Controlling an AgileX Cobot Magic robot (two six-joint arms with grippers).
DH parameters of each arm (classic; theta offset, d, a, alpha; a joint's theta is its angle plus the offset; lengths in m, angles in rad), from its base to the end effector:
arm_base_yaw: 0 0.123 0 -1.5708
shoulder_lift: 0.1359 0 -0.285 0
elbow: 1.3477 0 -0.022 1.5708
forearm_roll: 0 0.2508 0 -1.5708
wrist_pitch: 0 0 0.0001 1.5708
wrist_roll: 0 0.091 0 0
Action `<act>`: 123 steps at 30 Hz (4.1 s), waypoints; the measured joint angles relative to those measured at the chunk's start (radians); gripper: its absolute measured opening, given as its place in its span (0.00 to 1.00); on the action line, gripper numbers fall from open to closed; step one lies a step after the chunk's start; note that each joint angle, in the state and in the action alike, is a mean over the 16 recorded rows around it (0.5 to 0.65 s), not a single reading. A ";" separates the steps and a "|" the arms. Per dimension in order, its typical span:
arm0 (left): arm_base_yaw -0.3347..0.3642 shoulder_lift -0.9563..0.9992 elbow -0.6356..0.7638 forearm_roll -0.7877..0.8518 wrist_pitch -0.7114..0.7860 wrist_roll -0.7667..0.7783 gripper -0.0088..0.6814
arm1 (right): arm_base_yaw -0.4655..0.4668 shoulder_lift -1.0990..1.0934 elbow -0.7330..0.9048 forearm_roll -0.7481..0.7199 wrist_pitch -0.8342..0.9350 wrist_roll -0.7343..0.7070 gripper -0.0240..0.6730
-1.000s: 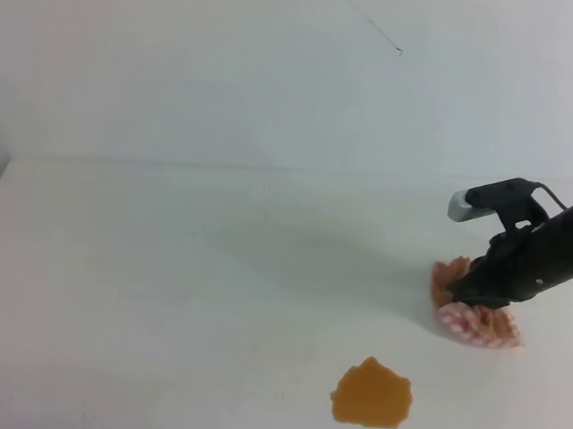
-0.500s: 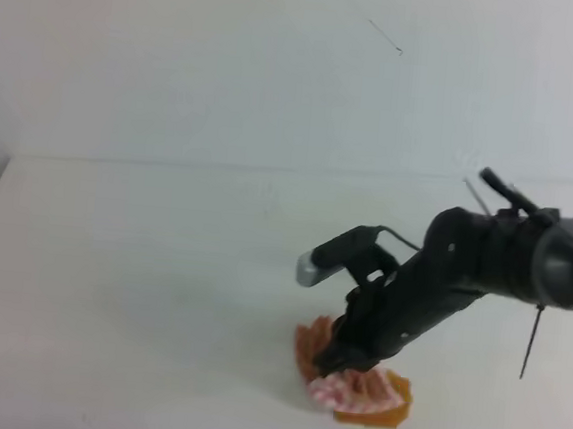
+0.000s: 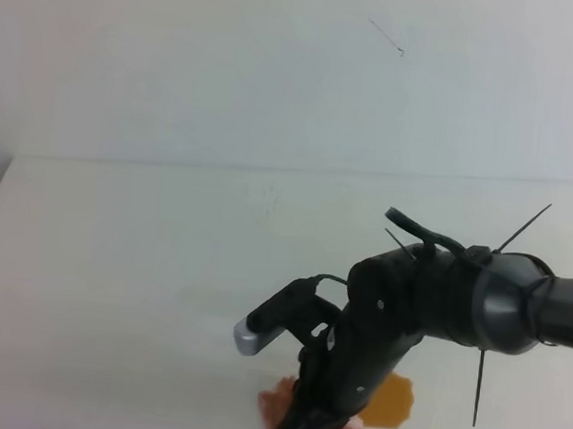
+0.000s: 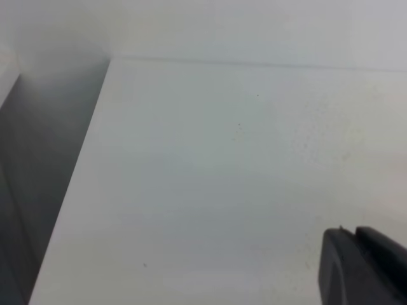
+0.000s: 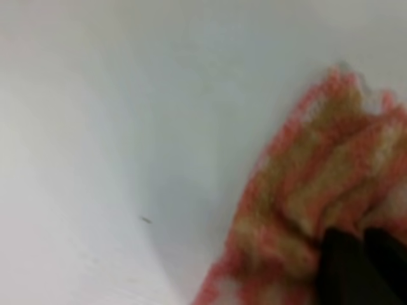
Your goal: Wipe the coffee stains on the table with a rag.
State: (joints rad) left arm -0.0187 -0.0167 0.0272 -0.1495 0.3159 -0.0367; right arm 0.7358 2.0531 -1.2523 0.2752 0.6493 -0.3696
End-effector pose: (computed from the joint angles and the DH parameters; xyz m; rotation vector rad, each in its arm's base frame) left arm 0.0537 -0.0052 0.1767 -0.1119 1.8067 -0.1824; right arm 0.2785 0.2723 0.1202 -1.2892 2.6589 0.3311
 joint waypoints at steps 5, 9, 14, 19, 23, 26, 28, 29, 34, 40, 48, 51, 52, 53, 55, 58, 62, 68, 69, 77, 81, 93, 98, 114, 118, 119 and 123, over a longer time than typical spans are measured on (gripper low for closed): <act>0.000 0.005 -0.011 0.000 0.004 0.000 0.01 | -0.061 -0.030 0.031 -0.124 0.031 0.102 0.06; 0.000 0.005 -0.014 0.000 0.006 0.001 0.01 | -0.154 -0.068 0.087 -0.193 0.026 0.157 0.06; -0.001 0.013 -0.027 0.000 0.011 0.001 0.01 | -0.305 -0.127 0.179 -0.224 -0.010 0.182 0.05; -0.001 0.013 -0.027 0.000 0.011 0.001 0.01 | -0.444 -0.177 0.257 -0.231 -0.053 0.200 0.05; 0.000 0.012 -0.019 0.000 0.008 0.001 0.01 | -0.515 -0.201 0.291 -0.199 -0.086 0.202 0.05; 0.000 0.007 -0.011 0.000 0.005 0.001 0.01 | -0.530 -0.204 0.297 -0.145 -0.109 0.181 0.05; 0.000 0.007 -0.011 0.000 0.005 0.000 0.01 | -0.522 -0.197 0.288 -0.103 -0.124 0.165 0.05; 0.000 0.007 -0.011 0.000 0.005 0.000 0.01 | -0.512 -0.190 0.280 -0.080 -0.132 0.157 0.05; 0.000 0.007 -0.011 0.000 0.005 -0.001 0.01 | -0.426 -0.129 0.192 0.039 -0.147 0.112 0.05; -0.001 0.013 -0.022 0.000 0.009 -0.001 0.01 | -0.273 0.002 -0.021 0.120 -0.097 0.073 0.05; -0.001 0.015 -0.027 0.000 0.011 -0.001 0.01 | -0.079 0.175 -0.343 0.026 0.061 0.105 0.05; -0.001 0.015 -0.027 0.000 0.011 -0.001 0.01 | -0.034 0.209 -0.420 -0.067 0.119 0.146 0.05; -0.001 0.015 -0.027 0.000 0.011 0.000 0.01 | -0.024 0.217 -0.438 -0.104 0.138 0.163 0.05; -0.001 0.015 -0.027 0.000 0.011 0.000 0.01 | -0.018 0.222 -0.454 -0.141 0.156 0.180 0.05; -0.001 0.015 -0.027 0.000 0.011 0.000 0.01 | -0.014 0.228 -0.476 -0.215 0.192 0.215 0.05; -0.001 0.015 -0.027 0.000 0.011 0.001 0.01 | -0.029 0.225 -0.488 -0.318 0.240 0.269 0.05; -0.001 0.015 -0.024 0.000 0.010 0.001 0.01 | -0.085 0.199 -0.454 -0.413 0.280 0.337 0.05; 0.000 0.010 -0.016 0.000 0.007 0.001 0.01 | -0.212 0.102 -0.283 -0.465 0.241 0.394 0.05; 0.000 0.010 -0.016 0.000 0.007 0.001 0.01 | -0.233 0.079 -0.239 -0.466 0.220 0.400 0.05; 0.000 0.010 -0.016 0.000 0.007 0.000 0.01 | -0.352 -0.180 0.181 -0.455 0.017 0.426 0.05; -0.001 0.017 -0.027 0.000 0.011 0.000 0.01 | -0.353 -0.325 0.345 -0.403 -0.065 0.408 0.05; -0.001 0.017 -0.027 0.000 0.011 -0.001 0.01 | -0.217 -0.506 0.380 -0.213 -0.199 0.316 0.05; -0.001 0.017 -0.027 0.000 0.011 0.000 0.01 | -0.198 -0.432 0.281 -0.221 -0.233 0.310 0.05; -0.001 0.017 -0.027 0.000 0.011 0.000 0.01 | -0.211 -0.159 0.029 -0.312 -0.119 0.447 0.33; 0.000 0.010 -0.016 0.000 0.007 0.000 0.01 | -0.211 -0.191 -0.004 -0.357 -0.055 0.475 0.42; 0.000 0.010 -0.016 0.000 0.007 0.000 0.01 | -0.211 -0.210 -0.011 -0.373 -0.038 0.481 0.44; 0.000 0.010 -0.016 0.000 0.007 0.000 0.01 | -0.211 -0.321 -0.032 -0.445 0.026 0.500 0.43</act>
State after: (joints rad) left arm -0.0191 -0.0067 0.0109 -0.1494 0.3225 -0.0367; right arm 0.5250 1.7319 -1.2848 -0.1700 0.6756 0.1299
